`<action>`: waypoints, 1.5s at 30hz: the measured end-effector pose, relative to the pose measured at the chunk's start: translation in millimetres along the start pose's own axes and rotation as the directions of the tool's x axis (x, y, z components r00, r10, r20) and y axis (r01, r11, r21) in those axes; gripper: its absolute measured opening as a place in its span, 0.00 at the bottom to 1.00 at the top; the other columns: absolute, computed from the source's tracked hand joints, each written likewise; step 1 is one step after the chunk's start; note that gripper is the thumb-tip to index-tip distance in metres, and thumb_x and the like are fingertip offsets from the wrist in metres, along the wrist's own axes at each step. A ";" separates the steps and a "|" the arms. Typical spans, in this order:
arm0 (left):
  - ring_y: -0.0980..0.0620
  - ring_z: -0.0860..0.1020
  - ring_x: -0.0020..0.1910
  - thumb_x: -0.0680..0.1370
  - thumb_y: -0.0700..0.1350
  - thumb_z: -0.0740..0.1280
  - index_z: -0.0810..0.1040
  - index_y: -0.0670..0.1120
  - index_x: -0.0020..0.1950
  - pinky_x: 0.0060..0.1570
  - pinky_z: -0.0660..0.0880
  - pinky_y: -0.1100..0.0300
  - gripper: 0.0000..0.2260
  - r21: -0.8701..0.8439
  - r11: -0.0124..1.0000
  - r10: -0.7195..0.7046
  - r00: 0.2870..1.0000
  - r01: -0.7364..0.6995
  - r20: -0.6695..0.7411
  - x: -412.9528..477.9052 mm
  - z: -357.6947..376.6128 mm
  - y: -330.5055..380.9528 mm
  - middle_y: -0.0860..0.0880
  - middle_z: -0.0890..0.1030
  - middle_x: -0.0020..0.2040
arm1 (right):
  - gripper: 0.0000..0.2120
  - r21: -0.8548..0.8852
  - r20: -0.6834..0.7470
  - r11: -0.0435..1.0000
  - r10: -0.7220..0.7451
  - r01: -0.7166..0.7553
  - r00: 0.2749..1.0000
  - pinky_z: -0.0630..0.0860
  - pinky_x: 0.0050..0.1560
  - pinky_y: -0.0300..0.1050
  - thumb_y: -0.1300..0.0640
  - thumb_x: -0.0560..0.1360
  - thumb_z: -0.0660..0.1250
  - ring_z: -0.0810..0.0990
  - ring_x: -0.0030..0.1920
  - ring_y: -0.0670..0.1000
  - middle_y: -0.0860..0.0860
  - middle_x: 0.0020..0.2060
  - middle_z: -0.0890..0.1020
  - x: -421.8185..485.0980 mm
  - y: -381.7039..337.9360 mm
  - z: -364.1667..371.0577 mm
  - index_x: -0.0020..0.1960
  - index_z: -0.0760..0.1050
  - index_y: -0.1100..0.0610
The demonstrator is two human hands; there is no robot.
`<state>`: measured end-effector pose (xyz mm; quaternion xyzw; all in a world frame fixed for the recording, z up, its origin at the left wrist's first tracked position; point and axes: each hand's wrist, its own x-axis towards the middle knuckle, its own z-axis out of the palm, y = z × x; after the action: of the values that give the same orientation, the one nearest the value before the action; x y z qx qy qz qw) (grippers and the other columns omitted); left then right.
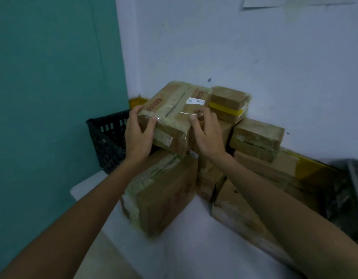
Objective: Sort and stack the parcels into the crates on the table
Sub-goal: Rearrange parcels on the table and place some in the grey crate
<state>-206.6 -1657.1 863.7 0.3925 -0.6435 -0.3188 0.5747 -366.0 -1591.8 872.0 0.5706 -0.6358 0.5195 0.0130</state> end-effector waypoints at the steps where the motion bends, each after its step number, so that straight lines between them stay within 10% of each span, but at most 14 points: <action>1: 0.53 0.70 0.59 0.79 0.51 0.62 0.65 0.51 0.68 0.57 0.68 0.59 0.18 0.020 1.000 -0.015 1.000 0.015 -0.008 -9.5 -9.7 -0.7 0.48 0.71 0.65 | 0.12 -0.012 0.013 1.000 0.003 -0.003 1.000 0.68 0.49 0.43 0.48 0.80 0.56 0.72 0.48 0.49 0.52 0.51 0.73 -10.9 -6.0 3.5 0.60 0.69 0.51; 7: 0.51 0.67 0.62 0.80 0.54 0.58 0.61 0.54 0.71 0.63 0.67 0.53 0.20 0.144 0.984 -0.123 0.988 0.108 0.095 -73.7 -59.7 -37.6 0.44 0.67 0.66 | 0.16 -0.070 0.131 0.995 0.081 -0.073 0.988 0.71 0.48 0.45 0.46 0.80 0.55 0.74 0.49 0.52 0.51 0.51 0.69 -85.9 -20.1 26.4 0.64 0.67 0.52; 11: 0.41 0.58 0.71 0.79 0.60 0.54 0.61 0.59 0.72 0.68 0.58 0.41 0.21 0.573 0.813 -0.264 0.944 0.108 0.197 -109.7 -81.6 -61.5 0.41 0.59 0.72 | 0.24 -0.145 0.253 0.955 0.288 -0.258 0.923 0.72 0.56 0.52 0.42 0.78 0.57 0.74 0.59 0.60 0.54 0.62 0.69 -125.1 -11.4 45.3 0.69 0.61 0.52; 20: 0.39 0.61 0.69 0.74 0.57 0.54 0.71 0.48 0.68 0.67 0.61 0.42 0.25 0.645 0.732 0.005 0.949 -0.219 0.316 -103.9 -80.1 -45.5 0.39 0.66 0.68 | 0.22 -0.325 0.230 0.913 0.328 -0.246 0.916 0.72 0.53 0.55 0.43 0.77 0.57 0.74 0.58 0.61 0.56 0.60 0.68 -112.7 -28.5 61.1 0.64 0.61 0.55; 30: 0.42 0.66 0.68 0.74 0.51 0.57 0.74 0.42 0.65 0.67 0.62 0.49 0.23 0.341 0.846 0.228 0.856 -0.410 0.464 -77.1 -2.9 15.5 0.42 0.71 0.68 | 0.24 -0.440 0.038 0.877 0.236 -0.195 0.971 0.68 0.62 0.51 0.51 0.76 0.64 0.69 0.65 0.59 0.58 0.66 0.70 -78.7 8.1 -27.5 0.68 0.67 0.61; 41: 0.48 0.70 0.64 0.77 0.40 0.64 0.75 0.40 0.63 0.57 0.56 0.77 0.14 -0.241 0.879 0.440 0.506 -0.412 0.742 -191.9 198.4 128.5 0.43 0.73 0.64 | 0.25 -0.555 -0.319 0.683 0.351 -0.474 0.880 0.68 0.65 0.49 0.54 0.76 0.66 0.69 0.68 0.55 0.56 0.67 0.72 -139.5 72.1 -275.9 0.70 0.65 0.59; 45: 0.48 0.72 0.63 0.78 0.43 0.64 0.71 0.43 0.66 0.60 0.69 0.59 0.16 -0.275 0.919 0.369 0.369 -0.283 0.853 -251.2 258.4 153.0 0.45 0.73 0.64 | 0.27 -0.584 -0.379 0.526 0.496 -0.618 0.781 0.73 0.59 0.51 0.50 0.73 0.70 0.74 0.62 0.56 0.56 0.62 0.76 -179.0 101.7 -354.8 0.68 0.68 0.58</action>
<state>-475.8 -1373.9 837.4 0.0064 -0.8984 -0.3828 0.2152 -583.3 -1244.2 860.3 0.2446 -0.9251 0.2702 0.1069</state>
